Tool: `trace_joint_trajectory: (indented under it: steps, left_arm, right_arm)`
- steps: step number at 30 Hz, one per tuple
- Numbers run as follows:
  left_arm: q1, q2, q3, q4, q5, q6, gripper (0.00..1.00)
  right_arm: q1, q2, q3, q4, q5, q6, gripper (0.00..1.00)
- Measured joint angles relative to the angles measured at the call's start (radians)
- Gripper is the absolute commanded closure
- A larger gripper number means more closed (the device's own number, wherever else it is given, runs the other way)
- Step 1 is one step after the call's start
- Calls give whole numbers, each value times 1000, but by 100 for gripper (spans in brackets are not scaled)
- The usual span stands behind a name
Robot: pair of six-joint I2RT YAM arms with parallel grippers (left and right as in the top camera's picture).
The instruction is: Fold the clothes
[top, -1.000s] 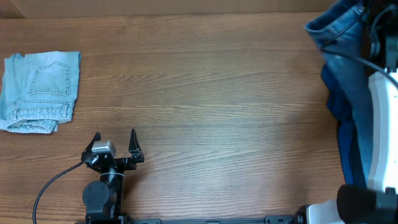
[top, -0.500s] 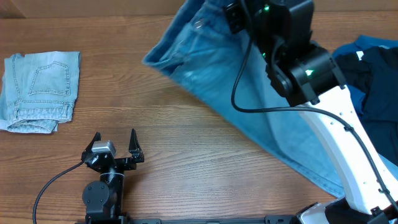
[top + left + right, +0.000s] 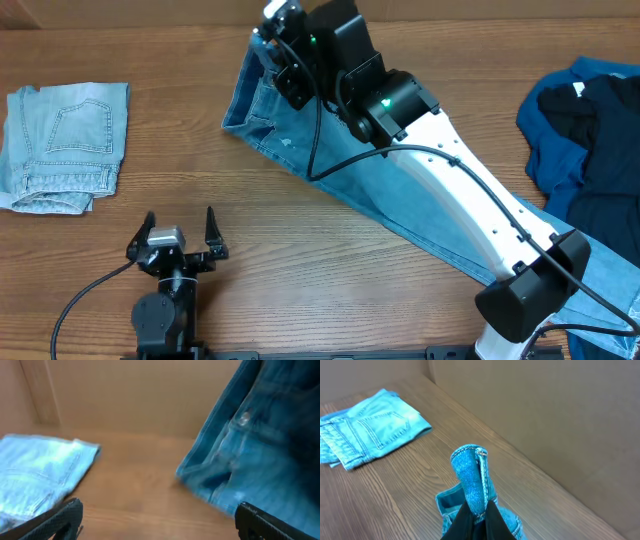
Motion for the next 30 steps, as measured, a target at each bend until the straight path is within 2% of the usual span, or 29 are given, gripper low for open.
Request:
trace_joint_trajectory:
  steps: [3,6,10,12,15,16,18,20,22,23,24,25,28,30]
  left_arm:
    - [0,-1,0,66,153,43,0]
    - [0,0,0,24,304,120,0]
    - [0,112,45,-66,382,172,0]
    - [0,261,161,-120,383,197,0]
    - [0,587,513,-347,367,238,0]
    - [0,769,703,-492,366,245,0]
    - [0,1032,943,-661,360,254,0]
    - [0,1279,1163,-756,359,257,0]
    - [1,1450,1278,-785,366,253,0]
    - [1,1501,1309,-799,383,249,11]
    - [0,1550,1336,-801,406,246,79]
    - [0,1604,1357,-801,438,245,88]
    - [-3,1655,1359,-823,452,266,84]
    - [-26,1685,1360,-830,402,277,86]
  right_arm:
    - [2,0,0,9,-3,0,96]
    - [1,0,0,19,-4,1,96]
    - [0,0,0,27,-3,1,96]
    - [0,0,0,32,-3,1,96]
    - [-7,0,0,31,-4,2,96]
    - [-12,0,0,30,-4,3,96]
    - [-26,0,0,22,-5,3,96]
    - [-44,0,0,18,-6,10,96]
    - [-58,0,0,20,-6,18,96]
    - [-61,0,0,19,-6,19,96]
    - [-61,0,0,19,-6,22,96]
    - [-61,0,0,19,-6,23,96]
    - [-60,0,0,21,-7,26,96]
    - [-60,0,0,21,-6,26,96]
